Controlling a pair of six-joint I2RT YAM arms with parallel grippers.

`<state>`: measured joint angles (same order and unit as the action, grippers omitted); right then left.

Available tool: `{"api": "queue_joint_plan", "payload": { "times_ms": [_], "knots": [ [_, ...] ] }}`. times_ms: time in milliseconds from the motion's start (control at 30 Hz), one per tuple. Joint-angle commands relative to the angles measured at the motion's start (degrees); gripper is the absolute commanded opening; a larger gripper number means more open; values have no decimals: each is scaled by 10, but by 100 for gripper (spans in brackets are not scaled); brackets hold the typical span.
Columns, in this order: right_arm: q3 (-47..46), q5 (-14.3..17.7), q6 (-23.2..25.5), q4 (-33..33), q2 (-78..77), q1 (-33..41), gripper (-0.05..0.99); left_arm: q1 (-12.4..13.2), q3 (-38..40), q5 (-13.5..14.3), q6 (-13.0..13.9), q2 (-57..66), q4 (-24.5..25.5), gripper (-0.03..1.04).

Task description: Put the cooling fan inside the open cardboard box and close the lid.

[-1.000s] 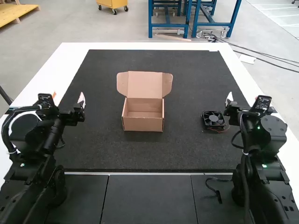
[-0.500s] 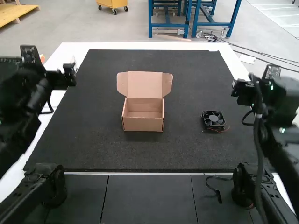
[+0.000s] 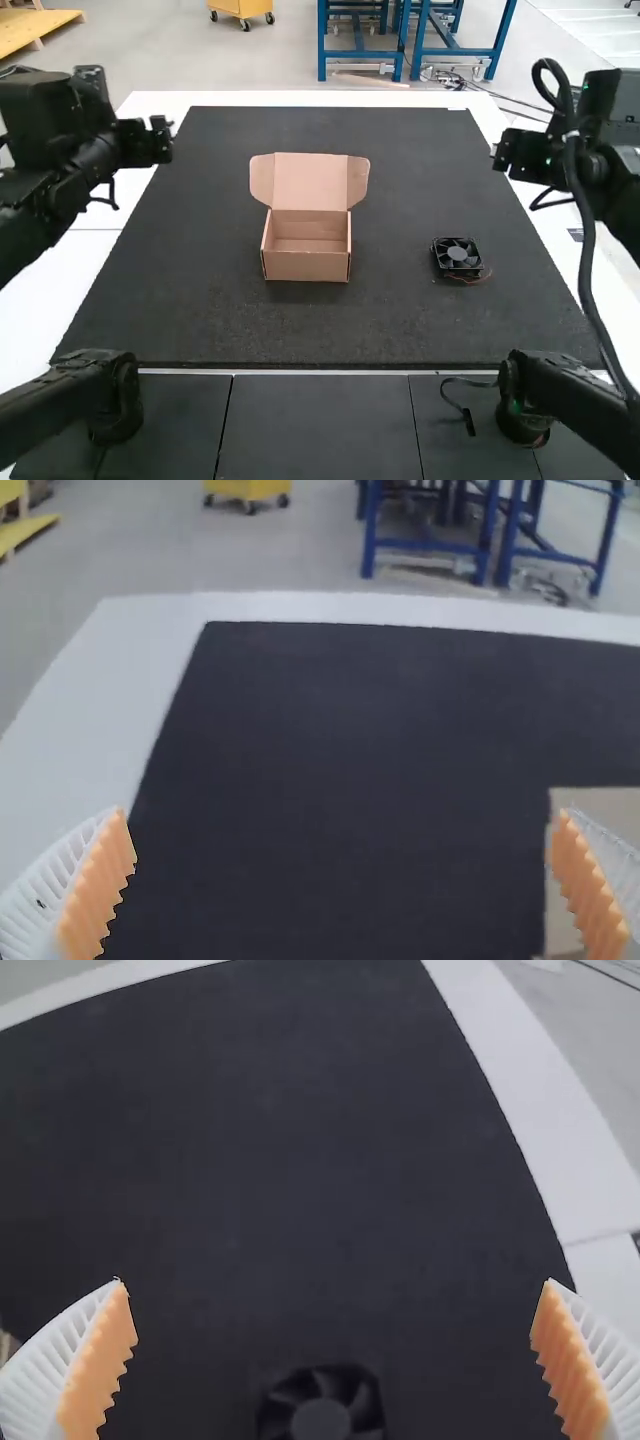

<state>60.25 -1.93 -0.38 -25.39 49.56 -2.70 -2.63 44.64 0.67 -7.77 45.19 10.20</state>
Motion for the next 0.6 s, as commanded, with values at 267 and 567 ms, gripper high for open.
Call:
{"api": "queue_joint_plan", "payload": {
  "times_ms": [267, 567],
  "knots": [
    [121, -2, 6, -125, 168, 2, 90, -145, 84, -59, 23, 62, 68, 97],
    [189, -4, -13, -192, 282, 1, 90, -211, 139, -59, 19, 78, 157, 97]
  ]
}}
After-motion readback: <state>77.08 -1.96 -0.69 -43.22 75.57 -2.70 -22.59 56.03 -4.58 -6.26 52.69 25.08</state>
